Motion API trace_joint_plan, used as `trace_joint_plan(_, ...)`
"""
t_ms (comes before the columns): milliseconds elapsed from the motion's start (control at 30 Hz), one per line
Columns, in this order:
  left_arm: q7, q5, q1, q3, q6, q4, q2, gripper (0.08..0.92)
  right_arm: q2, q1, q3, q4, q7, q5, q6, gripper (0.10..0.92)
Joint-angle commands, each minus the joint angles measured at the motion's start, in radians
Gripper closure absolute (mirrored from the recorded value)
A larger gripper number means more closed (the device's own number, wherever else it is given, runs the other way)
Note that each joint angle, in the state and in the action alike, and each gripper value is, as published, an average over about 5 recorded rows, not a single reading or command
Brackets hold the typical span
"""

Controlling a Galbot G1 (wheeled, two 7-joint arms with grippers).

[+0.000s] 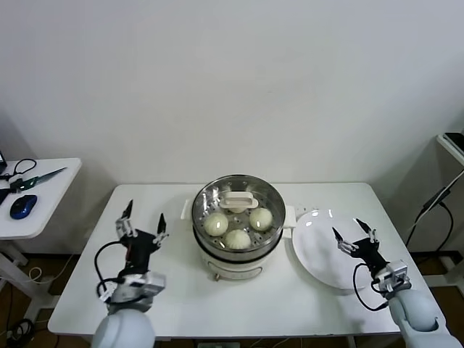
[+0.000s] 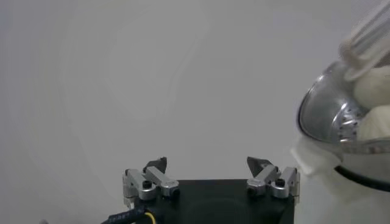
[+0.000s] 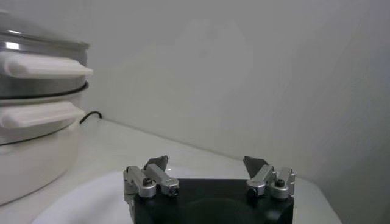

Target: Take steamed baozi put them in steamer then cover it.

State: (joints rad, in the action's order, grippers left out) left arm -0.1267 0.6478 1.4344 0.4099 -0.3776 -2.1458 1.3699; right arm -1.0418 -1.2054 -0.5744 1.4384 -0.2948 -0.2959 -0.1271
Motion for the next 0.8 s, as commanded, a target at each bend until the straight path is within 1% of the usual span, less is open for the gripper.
trace_joint_plan(33,-0.062,-0.648,0.198,0.326,0.436,0.121,0.084,0.177,-0.011,-0.051,-0.007,0.068,0.003,-0.017,-0.007,0.203)
trace_joint_plan(133,-0.059,-0.703,0.207,0.311,0.43,0.16,0.083,0.177,-0.018,-0.063,-0.008,0.08,0.006,-0.02,-0.013,0.203)
trace_joint_plan(267,-0.053,-0.752,0.212,0.296,0.417,0.162,0.081,0.177,-0.029,-0.075,-0.011,0.086,0.008,-0.027,-0.024,0.203)
trace_joint_plan(800,-0.034,-0.697,0.214,0.286,0.416,0.135,0.075,0.177,-0.024,-0.116,-0.04,0.111,0.008,-0.051,-0.039,0.203)
